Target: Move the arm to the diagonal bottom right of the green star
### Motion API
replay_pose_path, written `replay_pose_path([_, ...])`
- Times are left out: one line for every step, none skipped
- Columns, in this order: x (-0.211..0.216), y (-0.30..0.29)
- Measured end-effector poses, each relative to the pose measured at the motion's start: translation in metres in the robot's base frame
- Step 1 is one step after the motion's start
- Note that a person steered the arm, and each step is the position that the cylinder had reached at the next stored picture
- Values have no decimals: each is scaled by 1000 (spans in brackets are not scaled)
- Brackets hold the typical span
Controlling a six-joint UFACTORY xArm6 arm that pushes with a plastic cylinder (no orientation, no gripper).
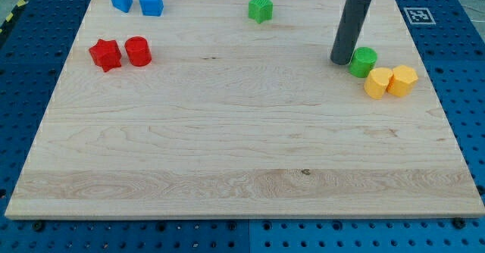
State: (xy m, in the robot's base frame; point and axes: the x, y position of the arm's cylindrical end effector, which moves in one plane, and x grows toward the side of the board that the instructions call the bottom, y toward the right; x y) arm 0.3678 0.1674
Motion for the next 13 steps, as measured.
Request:
replay_pose_path([0,13])
replay_pose_path([0,16])
replay_pose_path([0,16])
replay_pose_path([2,22])
replay_pose_path([2,22])
replay_pose_path([2,18])
replay_pose_path([-3,16])
replay_pose_path([-4,16])
replay_pose_path([-4,7])
replay_pose_path([-4,-17])
replay_pose_path([-4,-24])
replay_pose_path([-4,-35])
replay_pose_path([-4,-46])
